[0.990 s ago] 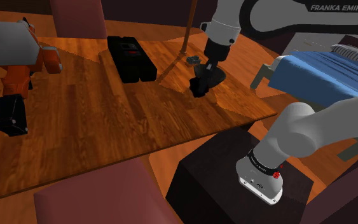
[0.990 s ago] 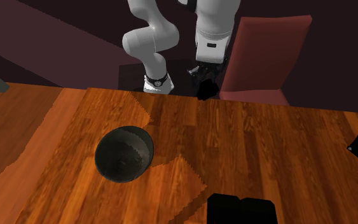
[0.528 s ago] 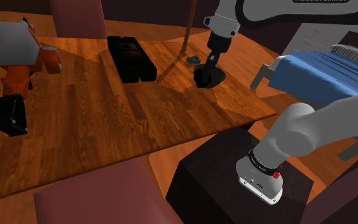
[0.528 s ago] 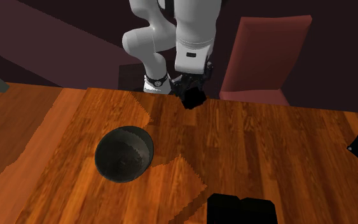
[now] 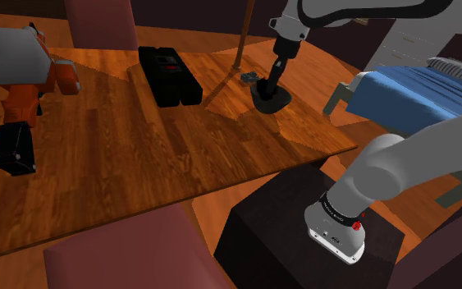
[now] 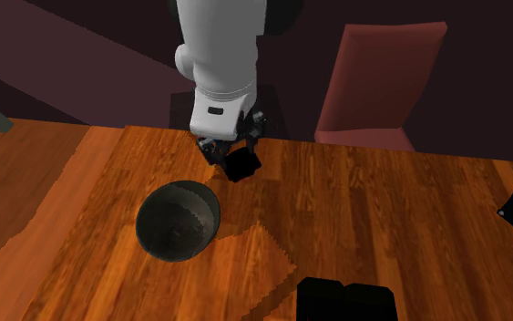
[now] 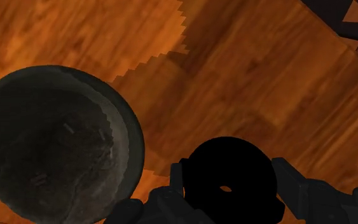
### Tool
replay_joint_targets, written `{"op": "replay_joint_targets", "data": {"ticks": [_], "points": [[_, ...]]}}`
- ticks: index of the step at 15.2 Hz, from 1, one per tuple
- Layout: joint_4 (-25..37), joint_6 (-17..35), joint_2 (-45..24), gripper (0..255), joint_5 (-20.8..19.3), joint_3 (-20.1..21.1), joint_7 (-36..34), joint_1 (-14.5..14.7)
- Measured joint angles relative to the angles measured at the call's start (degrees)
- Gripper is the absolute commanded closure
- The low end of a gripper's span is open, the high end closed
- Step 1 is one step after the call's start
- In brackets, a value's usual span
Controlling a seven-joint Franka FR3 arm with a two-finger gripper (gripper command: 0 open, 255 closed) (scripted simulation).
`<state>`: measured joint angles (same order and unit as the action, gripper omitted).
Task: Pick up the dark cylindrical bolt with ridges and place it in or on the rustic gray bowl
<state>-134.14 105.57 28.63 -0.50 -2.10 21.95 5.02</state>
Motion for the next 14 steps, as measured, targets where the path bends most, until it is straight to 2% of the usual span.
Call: {"op": "replay_joint_targets", "data": {"ticks": [5,11,14], "points": [[5.69,0.83,-6.45,255,-1.89,-5.28,6.94,-2.51],[13.86,1.43,-15.1,255,-1.98,-10.37,14.36,-4.7],[14.23,2.81,-16.9,255,-1.86,-11.34,15.89,-5.17]]}}
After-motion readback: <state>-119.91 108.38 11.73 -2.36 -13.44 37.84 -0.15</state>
